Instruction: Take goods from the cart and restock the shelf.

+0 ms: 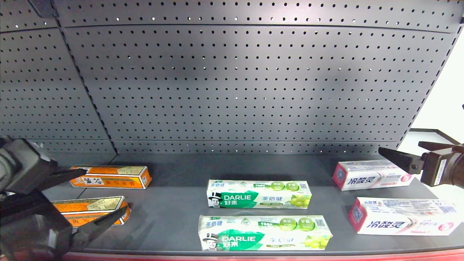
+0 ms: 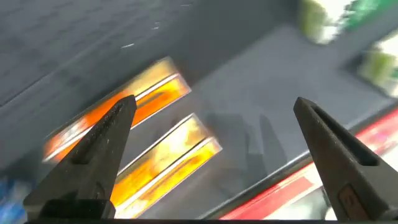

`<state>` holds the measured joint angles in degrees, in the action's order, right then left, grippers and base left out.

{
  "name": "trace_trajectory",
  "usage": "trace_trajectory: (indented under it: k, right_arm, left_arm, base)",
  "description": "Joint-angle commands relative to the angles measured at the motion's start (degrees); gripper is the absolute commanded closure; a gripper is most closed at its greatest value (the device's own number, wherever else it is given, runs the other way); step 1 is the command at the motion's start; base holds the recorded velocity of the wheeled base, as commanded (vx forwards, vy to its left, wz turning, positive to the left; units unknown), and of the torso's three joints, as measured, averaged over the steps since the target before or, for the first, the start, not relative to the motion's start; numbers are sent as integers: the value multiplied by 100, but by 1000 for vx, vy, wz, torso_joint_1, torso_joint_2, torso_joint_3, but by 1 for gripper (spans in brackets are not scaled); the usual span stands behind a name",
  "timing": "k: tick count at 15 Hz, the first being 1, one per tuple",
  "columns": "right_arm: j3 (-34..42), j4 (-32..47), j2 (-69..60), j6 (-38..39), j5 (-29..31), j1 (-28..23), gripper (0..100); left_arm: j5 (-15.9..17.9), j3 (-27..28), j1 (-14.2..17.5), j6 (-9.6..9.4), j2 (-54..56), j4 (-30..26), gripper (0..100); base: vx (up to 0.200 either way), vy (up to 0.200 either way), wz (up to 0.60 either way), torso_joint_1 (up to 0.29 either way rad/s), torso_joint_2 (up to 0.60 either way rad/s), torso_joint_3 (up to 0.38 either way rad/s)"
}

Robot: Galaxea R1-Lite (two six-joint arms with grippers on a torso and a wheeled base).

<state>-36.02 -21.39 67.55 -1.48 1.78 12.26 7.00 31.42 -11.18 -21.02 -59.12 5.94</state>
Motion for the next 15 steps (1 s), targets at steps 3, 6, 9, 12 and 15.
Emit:
trace_trajectory:
  k: [3, 6, 9, 12, 15]
  right_arm:
    - [-1, -14, 57, -2, 147, 22, 0]
    - [16, -49, 48, 7, 182, 13, 0]
    - [60, -190, -5, 7, 191, -22, 0]
    - [87, -181, -251, 16, 235, -40, 0]
    - [333, -181, -611, 24, 253, -145, 0]
  left_arm:
    - [-225, -681, 388, 493, 1509, 57, 0]
    - [-621, -1419, 371, 625, 2731, 22, 0]
    - [-884, -1691, 406, 1100, 3531, -14, 0]
    - [-1429, -1779, 406, 1249, 3944, -207, 0]
    - [-1464, -2201, 415, 1249, 5209, -1191, 0]
  base:
    - [0, 0, 0, 0, 0, 0]
    - [0, 0, 0, 0, 0, 0]
    - [0, 0, 0, 0, 0, 0]
    - [0, 0, 0, 0, 0, 0]
    - [0, 0, 0, 0, 0, 0]
